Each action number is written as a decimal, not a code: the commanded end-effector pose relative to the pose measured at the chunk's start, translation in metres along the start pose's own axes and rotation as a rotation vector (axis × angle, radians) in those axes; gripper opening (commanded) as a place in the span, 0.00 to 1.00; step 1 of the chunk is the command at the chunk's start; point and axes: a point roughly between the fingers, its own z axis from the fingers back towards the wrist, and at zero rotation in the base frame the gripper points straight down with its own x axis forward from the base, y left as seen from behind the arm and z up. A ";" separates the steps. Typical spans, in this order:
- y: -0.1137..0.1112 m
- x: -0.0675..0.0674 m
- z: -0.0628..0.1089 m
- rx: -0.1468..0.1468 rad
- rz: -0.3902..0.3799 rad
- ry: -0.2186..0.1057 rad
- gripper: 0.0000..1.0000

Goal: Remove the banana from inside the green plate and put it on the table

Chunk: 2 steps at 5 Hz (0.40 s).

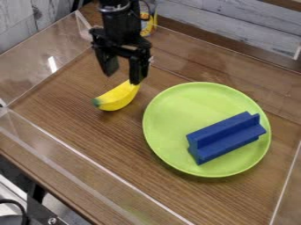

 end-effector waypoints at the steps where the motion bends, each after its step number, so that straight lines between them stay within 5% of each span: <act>1: -0.010 0.018 0.038 0.014 -0.019 -0.102 1.00; 2: -0.023 0.028 0.045 -0.004 -0.038 -0.119 1.00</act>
